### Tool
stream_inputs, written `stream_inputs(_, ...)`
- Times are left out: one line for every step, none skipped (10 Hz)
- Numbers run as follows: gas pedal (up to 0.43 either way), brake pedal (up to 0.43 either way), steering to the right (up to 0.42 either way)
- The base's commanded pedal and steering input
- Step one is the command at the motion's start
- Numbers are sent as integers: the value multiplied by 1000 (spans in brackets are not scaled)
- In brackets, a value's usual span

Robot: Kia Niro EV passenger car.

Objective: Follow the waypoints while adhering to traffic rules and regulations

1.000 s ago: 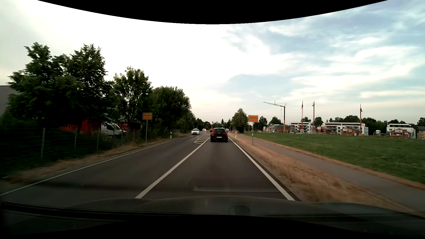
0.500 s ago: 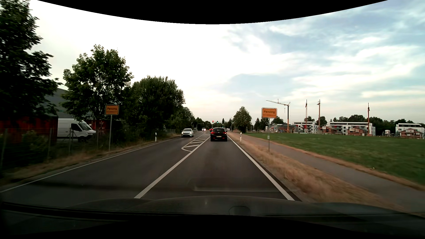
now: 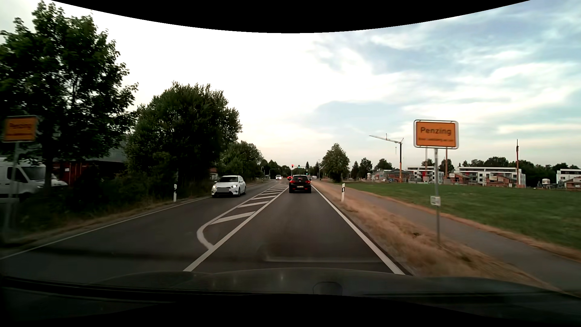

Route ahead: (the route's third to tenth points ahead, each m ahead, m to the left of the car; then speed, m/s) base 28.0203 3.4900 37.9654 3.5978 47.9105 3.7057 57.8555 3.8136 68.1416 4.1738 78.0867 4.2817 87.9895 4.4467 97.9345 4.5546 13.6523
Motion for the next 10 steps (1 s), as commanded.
stream_inputs(79,6,-5)
stream_inputs(67,6,-4)
stream_inputs(67,6,-4)
stream_inputs(59,6,-3)
stream_inputs(59,6,-1)
stream_inputs(59,6,-1)
stream_inputs(59,6,-1)
stream_inputs(59,6,-1)
stream_inputs(59,6,-1)
stream_inputs(59,6,-1)
